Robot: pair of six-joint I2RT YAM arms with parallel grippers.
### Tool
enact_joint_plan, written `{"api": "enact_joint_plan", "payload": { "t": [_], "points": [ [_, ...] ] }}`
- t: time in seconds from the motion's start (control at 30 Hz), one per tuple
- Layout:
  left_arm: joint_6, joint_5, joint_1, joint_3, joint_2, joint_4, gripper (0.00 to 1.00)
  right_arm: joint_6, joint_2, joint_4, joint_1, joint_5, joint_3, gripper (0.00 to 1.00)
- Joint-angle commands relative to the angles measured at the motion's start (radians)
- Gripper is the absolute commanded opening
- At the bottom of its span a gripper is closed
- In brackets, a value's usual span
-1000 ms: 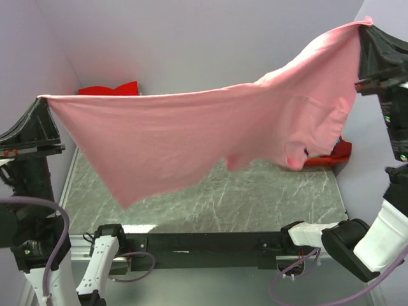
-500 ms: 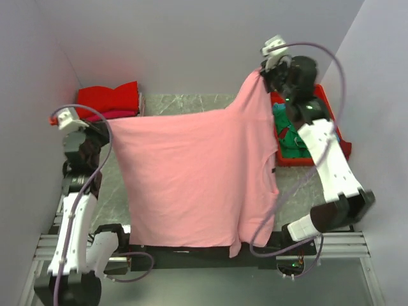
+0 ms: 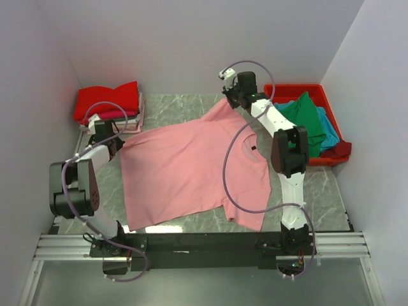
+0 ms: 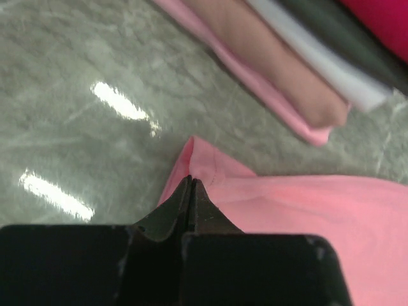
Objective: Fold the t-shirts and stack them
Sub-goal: Flatten the tshirt out, then fold the tshirt
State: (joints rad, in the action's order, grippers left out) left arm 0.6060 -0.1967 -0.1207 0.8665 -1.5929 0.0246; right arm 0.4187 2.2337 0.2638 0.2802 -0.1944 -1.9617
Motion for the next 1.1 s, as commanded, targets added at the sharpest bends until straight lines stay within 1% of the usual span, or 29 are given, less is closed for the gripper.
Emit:
{"api": "enact_joint_plan", "payload": {
  "t": [0.0,0.1,0.23,0.4,0.57,0.67,0.8,1.07],
  "points": [
    [-0.003,-0.023,-0.034,0.097,-0.048,0.058,0.0,0.022,0.012,-0.015,0.028,0.036,-0.14,0.0],
    [-0.009,-0.007,-0.048,0.123,-0.084,0.054,0.0,0.023,0.033,-0.02,0.028,0.058,-0.166,0.0],
    [-0.038,0.025,-0.056,0.135,-0.101,0.07,0.0,0.017,0.023,-0.04,0.024,0.067,-0.152,0.0],
    [-0.054,0.068,-0.059,0.144,-0.114,0.075,0.0,-0.011,-0.049,-0.086,0.004,0.044,-0.057,0.0],
    [-0.061,0.077,-0.06,0.147,-0.121,0.069,0.0,-0.034,-0.114,-0.104,-0.016,0.021,0.001,0.0],
    [-0.061,0.075,-0.063,0.141,-0.115,0.066,0.0,-0.038,-0.149,-0.121,-0.024,0.01,0.055,0.0],
    [-0.057,0.077,-0.071,0.126,-0.09,0.067,0.0,-0.051,-0.181,-0.126,-0.036,-0.005,0.087,0.0],
    [-0.041,0.092,-0.08,0.06,-0.024,0.08,0.0,-0.072,-0.241,-0.158,-0.053,-0.031,0.188,0.0]
  ]
}}
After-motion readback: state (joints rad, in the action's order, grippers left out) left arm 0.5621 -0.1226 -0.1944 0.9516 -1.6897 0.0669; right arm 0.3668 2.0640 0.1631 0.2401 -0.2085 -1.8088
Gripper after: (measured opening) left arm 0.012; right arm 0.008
